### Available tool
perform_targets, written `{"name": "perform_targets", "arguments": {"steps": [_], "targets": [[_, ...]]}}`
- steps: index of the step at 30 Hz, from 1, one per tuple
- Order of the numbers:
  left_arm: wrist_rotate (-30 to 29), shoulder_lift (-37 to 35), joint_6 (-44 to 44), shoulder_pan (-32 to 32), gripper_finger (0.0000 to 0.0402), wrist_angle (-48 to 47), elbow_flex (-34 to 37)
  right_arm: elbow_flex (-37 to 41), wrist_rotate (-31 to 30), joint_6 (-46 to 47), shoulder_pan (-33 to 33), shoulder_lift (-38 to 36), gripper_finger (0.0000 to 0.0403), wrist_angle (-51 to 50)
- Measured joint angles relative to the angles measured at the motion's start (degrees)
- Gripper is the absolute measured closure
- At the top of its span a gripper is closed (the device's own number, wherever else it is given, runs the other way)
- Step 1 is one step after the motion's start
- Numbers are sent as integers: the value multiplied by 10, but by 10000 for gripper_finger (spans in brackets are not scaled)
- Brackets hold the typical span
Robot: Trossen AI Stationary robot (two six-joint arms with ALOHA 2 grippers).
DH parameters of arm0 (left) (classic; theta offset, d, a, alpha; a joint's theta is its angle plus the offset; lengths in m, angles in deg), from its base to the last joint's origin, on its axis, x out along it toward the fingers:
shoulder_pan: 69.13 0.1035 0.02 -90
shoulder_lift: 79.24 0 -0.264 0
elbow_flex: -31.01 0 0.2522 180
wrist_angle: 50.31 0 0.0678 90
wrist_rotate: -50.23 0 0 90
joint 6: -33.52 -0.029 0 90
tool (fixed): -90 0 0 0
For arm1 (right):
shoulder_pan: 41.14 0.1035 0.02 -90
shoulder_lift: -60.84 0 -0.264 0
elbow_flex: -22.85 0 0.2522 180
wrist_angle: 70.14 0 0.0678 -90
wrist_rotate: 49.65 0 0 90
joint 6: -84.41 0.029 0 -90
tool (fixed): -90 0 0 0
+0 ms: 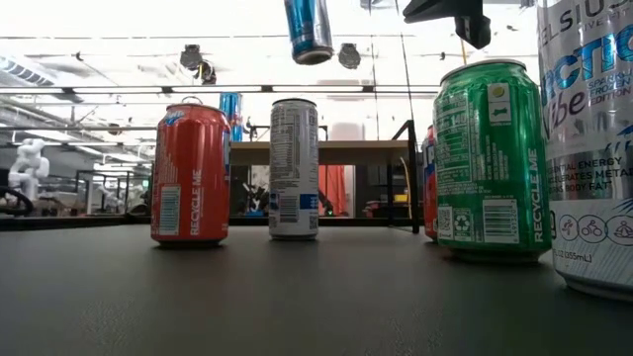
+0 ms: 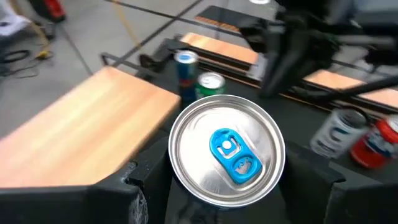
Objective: Place canned beverage on shelf
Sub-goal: Put the bottom blue soda can on the shelf
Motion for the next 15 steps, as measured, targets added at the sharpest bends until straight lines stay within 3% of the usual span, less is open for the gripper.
{"name": "perform_targets", "arguments": {"steps": [15], "targets": [[-65, 0, 132, 85, 169, -222, -118, 0, 0, -91, 0, 0, 390, 0]]}}
